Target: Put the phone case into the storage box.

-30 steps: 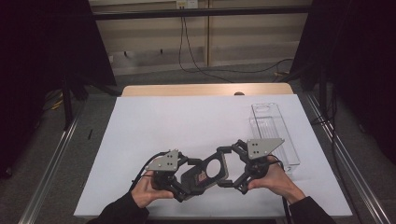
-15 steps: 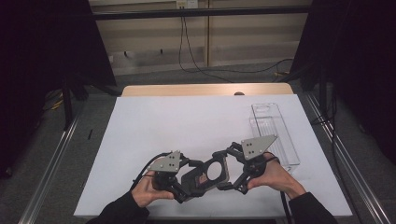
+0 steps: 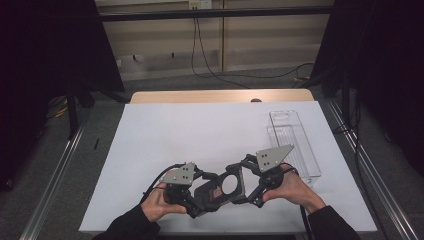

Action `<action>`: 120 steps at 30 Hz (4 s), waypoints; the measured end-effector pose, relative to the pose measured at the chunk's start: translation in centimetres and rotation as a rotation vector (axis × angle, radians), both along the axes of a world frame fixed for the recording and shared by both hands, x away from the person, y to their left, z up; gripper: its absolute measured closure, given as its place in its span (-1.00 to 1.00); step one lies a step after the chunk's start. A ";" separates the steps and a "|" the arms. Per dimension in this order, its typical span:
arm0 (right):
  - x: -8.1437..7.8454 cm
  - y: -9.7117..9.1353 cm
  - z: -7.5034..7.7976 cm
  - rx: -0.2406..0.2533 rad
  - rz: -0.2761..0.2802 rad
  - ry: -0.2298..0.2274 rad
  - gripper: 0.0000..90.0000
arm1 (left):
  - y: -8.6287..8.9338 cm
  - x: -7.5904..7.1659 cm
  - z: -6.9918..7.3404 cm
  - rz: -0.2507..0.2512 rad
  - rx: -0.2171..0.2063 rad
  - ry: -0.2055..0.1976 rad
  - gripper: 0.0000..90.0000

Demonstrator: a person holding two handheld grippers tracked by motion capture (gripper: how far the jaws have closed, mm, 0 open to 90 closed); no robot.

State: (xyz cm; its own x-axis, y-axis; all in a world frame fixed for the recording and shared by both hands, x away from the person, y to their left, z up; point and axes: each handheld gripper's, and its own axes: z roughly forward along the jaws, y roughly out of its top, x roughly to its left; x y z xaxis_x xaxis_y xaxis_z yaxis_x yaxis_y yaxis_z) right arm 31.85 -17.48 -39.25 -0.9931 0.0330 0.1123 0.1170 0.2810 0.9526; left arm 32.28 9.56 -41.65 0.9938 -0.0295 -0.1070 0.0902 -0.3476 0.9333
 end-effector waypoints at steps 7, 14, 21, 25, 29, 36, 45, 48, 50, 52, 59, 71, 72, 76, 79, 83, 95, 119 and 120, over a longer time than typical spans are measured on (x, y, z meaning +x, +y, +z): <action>0.0 0.0 0.0 -0.013 -0.005 0.002 -0.74 | -0.1 0.0 -0.2 0.004 0.008 -0.001 -0.73; 0.0 0.0 0.1 -0.010 -0.018 0.000 -0.74 | -0.2 0.0 -0.2 0.032 -0.007 0.014 -0.75; 0.0 -0.1 0.1 -0.021 -0.035 -0.002 -0.74 | -0.2 0.0 -0.5 0.071 -0.013 0.016 -0.88; 0.0 -0.3 0.2 -0.020 -0.050 0.000 -0.74 | -0.2 0.0 -0.6 0.091 -0.010 0.014 -0.96; 0.2 -0.7 0.4 -0.016 -0.083 0.000 -0.74 | 0.2 0.2 -0.6 0.127 -0.017 0.018 -0.95; 0.3 -1.5 0.8 -0.003 -0.130 0.000 -0.74 | 0.9 0.5 -0.2 0.200 -0.019 0.003 -0.95; 0.6 -2.5 1.3 -0.008 -0.211 0.002 -0.74 | 1.4 0.3 0.0 0.275 -0.006 -0.008 -0.95; 0.7 -2.8 1.3 -0.006 -0.246 0.008 -0.74 | 1.9 0.4 -0.1 0.319 -0.007 -0.008 -0.95; 0.8 -3.1 1.4 0.000 -0.266 0.011 -0.74 | 2.2 0.4 0.0 0.346 -0.004 0.000 -0.95; 0.8 -3.3 1.4 0.001 -0.286 0.014 -0.74 | 2.5 0.4 0.0 0.380 -0.003 0.002 -0.95; 0.7 -3.9 1.7 0.006 -0.322 0.020 -0.74 | 4.1 0.2 -0.1 0.489 -0.024 -0.011 -0.95; 0.9 -5.3 2.2 0.017 -0.402 0.022 -0.74 | 7.0 -0.2 -0.4 0.706 -0.078 -0.070 -0.96; 0.9 -5.6 2.3 0.021 -0.415 0.024 -0.74 | 7.2 -0.3 -0.4 0.717 -0.075 -0.075 -0.96; 0.8 -6.2 2.5 0.029 -0.444 0.032 -0.74 | 8.2 -0.6 -0.4 0.764 -0.092 -0.082 -0.97; 0.9 -6.4 2.6 0.024 -0.457 0.032 -0.74 | 8.8 -0.8 -0.2 0.792 -0.092 -0.097 -0.97; 1.1 -6.8 2.8 0.035 -0.486 0.036 -0.74 | 9.5 -1.1 -0.3 0.804 -0.108 -0.099 -0.97; 0.8 -9.0 4.7 0.081 -0.583 0.006 -0.74 | 11.9 -2.2 -0.6 0.875 -0.161 -0.079 -0.96; 2.0 -13.1 7.1 0.059 -0.771 0.010 -0.74 | 13.8 -2.7 -1.0 0.942 -0.149 -0.072 -0.97; 2.1 -13.4 7.1 0.055 -0.786 0.016 -0.74 | 13.7 -2.8 -1.0 0.946 -0.144 -0.077 -0.97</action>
State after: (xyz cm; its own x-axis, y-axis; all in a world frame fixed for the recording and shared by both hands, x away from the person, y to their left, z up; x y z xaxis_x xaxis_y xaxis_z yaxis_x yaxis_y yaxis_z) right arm 33.95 -30.89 -32.15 -0.6791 0.7189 0.1483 0.2759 0.0628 0.9591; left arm 29.50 23.23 -42.66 0.6173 0.7805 -0.0984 0.2109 -0.0437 0.9765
